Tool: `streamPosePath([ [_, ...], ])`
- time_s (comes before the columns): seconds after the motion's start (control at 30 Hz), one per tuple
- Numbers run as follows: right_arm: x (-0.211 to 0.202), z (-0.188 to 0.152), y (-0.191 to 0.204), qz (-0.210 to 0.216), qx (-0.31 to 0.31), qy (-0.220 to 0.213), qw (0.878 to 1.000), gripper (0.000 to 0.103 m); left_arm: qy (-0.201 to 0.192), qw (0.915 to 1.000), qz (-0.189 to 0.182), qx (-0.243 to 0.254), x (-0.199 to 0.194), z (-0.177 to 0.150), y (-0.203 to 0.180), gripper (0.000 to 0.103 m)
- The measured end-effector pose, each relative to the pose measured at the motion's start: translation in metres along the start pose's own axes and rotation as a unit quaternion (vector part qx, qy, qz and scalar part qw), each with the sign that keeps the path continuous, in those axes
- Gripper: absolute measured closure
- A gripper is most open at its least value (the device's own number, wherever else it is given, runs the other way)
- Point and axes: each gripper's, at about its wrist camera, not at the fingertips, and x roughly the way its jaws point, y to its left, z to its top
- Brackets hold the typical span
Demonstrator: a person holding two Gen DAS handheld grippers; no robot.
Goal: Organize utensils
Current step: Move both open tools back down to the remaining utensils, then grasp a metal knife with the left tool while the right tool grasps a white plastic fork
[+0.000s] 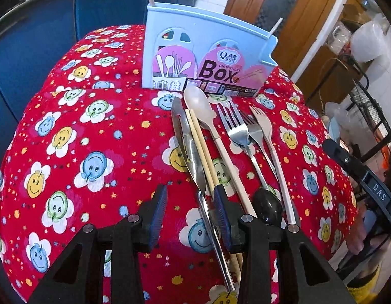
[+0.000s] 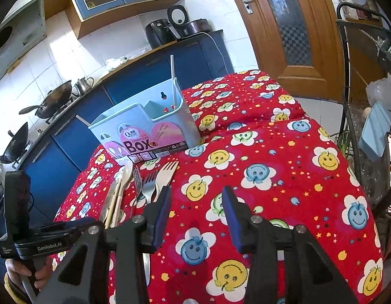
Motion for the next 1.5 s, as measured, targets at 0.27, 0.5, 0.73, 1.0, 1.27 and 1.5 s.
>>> streamPosePath([
  [0.27,0.003,-0.001,-0.003,0.002,0.005,0.006,1.0,0.058,-0.003,0.9999,0.009,-0.011,0.003,0.001,0.009,0.064],
  [0.5,0.007,-0.002,0.0,0.005,0.002,0.013,1.0,0.058,0.008,0.9999,0.01,-0.003,0.015,0.016,0.008,0.064],
  [0.73,0.01,-0.003,0.002,0.006,-0.001,0.02,1.0,0.058,0.014,0.9994,0.024,0.02,0.027,0.035,0.006,0.075],
  [1.0,0.018,-0.003,0.011,0.009,-0.012,0.041,0.999,0.058,0.006,0.9999,-0.009,-0.008,0.026,0.038,0.021,0.089],
  [1.27,0.034,0.002,0.026,0.027,-0.015,0.084,0.996,0.058,-0.018,0.9966,-0.061,-0.052,0.016,0.024,0.044,0.089],
  [1.5,0.06,0.008,0.038,0.035,-0.011,0.143,0.989,0.068,-0.043,0.9922,-0.089,-0.076,0.007,0.018,0.063,0.09],
])
